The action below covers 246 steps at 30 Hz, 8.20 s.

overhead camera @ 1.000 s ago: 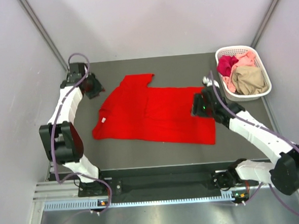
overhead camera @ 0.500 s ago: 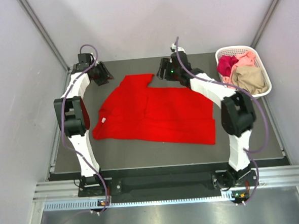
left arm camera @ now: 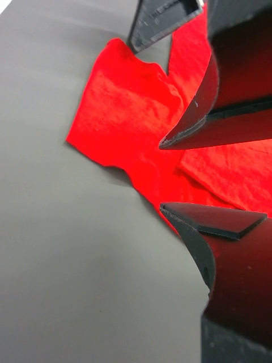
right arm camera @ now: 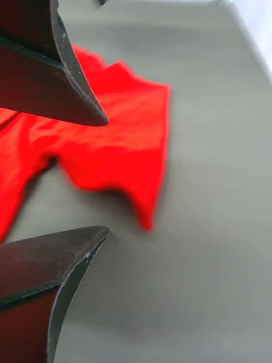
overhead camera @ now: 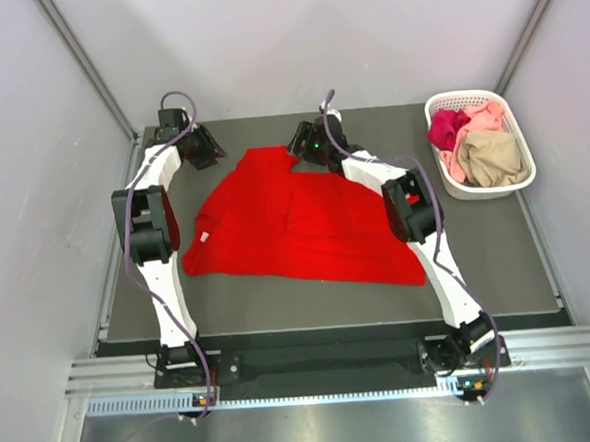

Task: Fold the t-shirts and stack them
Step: Fold the tshirt

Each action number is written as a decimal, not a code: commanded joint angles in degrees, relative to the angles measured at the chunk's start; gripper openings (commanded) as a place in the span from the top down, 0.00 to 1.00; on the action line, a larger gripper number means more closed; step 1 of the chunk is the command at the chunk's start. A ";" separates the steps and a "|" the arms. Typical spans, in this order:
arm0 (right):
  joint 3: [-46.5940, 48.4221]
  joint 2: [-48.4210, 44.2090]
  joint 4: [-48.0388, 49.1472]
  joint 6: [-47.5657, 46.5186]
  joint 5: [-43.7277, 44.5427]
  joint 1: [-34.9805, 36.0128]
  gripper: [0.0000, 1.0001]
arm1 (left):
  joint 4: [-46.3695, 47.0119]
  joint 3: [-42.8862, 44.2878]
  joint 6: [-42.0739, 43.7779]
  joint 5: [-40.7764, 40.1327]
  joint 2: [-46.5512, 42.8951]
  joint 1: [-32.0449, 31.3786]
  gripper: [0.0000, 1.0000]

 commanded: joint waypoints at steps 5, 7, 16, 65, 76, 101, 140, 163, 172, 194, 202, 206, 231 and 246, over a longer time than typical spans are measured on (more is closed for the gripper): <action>14.97 9.37 2.69 10.83 2.50 -0.72 0.31 | 5.72 -4.40 -1.98 -0.11 -3.72 0.18 0.53; 15.42 10.86 4.35 11.62 2.50 -0.72 0.33 | 5.99 -5.02 -2.07 -0.02 -3.99 0.10 0.53; 14.73 8.68 11.38 3.73 1.36 -0.64 0.74 | 4.06 -4.76 -2.33 0.42 -6.19 0.10 0.53; -43.38 -46.62 -12.95 -18.17 12.26 2.45 0.56 | -4.56 -21.73 -0.40 4.29 -17.62 0.45 0.50; -42.76 -44.15 -11.02 -21.69 4.43 0.86 0.57 | -18.25 -3.39 -0.57 -18.90 -8.66 -11.32 0.52; -52.34 -54.35 -6.53 -23.00 2.85 1.12 0.57 | -25.83 7.81 -11.56 -31.31 4.00 -17.66 0.63; -36.80 -45.39 -28.49 -7.03 22.78 -5.64 0.54 | -30.57 2.45 -8.13 -35.52 -8.12 -17.48 1.00; -5.32 -17.26 -54.87 24.54 38.97 -17.07 0.51 | -25.12 -11.62 -4.70 -32.27 -22.18 -16.43 1.00; -0.76 -11.81 -54.88 26.22 39.94 -17.60 0.51 | -24.42 -12.85 -4.26 -32.27 -24.38 -16.43 1.00; -1.62 -11.62 -53.82 21.04 42.84 -17.51 1.00 | -26.35 -10.30 -2.77 -34.30 -24.74 -14.85 1.00; -7.33 -18.83 -49.61 14.10 45.74 -17.51 1.00 | -29.43 -8.10 -1.89 -34.73 -25.87 -13.00 1.00; -16.44 -24.97 -43.13 10.67 42.33 -17.42 1.00 | -31.36 -8.10 -1.36 -33.95 -26.75 -11.60 1.00; -53.03 -50.47 -23.85 -4.54 27.20 -13.47 1.00 | -36.20 -26.46 -0.04 -23.66 -42.48 -7.02 1.00; -64.73 -57.07 -22.88 -4.01 30.53 -10.57 1.00 | -37.26 -34.37 0.13 -27.79 -45.74 -5.62 1.00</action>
